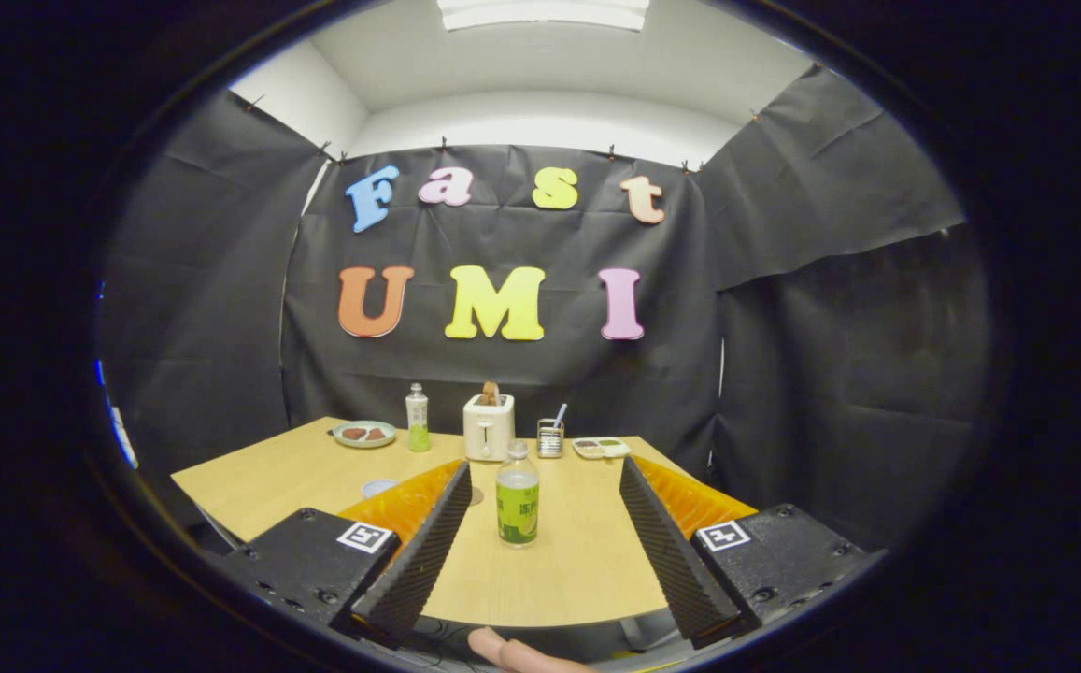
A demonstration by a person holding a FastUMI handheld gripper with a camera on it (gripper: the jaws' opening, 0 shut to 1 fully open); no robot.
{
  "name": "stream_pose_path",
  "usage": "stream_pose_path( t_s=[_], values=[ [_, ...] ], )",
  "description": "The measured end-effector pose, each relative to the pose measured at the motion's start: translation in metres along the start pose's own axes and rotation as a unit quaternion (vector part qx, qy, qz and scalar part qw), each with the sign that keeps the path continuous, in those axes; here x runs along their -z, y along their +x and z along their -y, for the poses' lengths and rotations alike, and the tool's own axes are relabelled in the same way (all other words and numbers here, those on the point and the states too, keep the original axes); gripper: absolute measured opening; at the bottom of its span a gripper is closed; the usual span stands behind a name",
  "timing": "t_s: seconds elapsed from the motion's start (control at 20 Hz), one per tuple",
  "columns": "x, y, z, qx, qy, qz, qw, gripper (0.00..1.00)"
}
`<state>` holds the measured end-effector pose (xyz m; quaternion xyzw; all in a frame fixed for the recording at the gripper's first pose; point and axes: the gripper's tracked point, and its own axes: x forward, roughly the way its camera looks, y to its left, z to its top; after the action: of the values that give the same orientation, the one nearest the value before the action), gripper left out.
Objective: Take the bottle from table, then pour the juice into the cup, finally place the bottle on the coaster
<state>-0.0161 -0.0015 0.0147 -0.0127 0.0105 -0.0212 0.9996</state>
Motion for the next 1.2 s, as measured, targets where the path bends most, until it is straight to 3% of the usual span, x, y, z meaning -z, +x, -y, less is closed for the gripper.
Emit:
stream_pose_path(
  t_s=[0.45, 0.55, 0.75, 1.2],
  values=[
    [0.005, 0.02, -0.01, 0.017, -0.008, -0.003, 1.0, 1.0],
    [0.012, 0.032, -0.018, 0.005, -0.005, -0.006, 1.0, 1.0],
    [0.039, 0.063, -0.031, -0.022, 0.0, -0.026, 0.999, 1.0],
    [0.08, 0.164, -0.033, -0.013, 0.003, -0.029, 0.999, 1.0]
  ],
)
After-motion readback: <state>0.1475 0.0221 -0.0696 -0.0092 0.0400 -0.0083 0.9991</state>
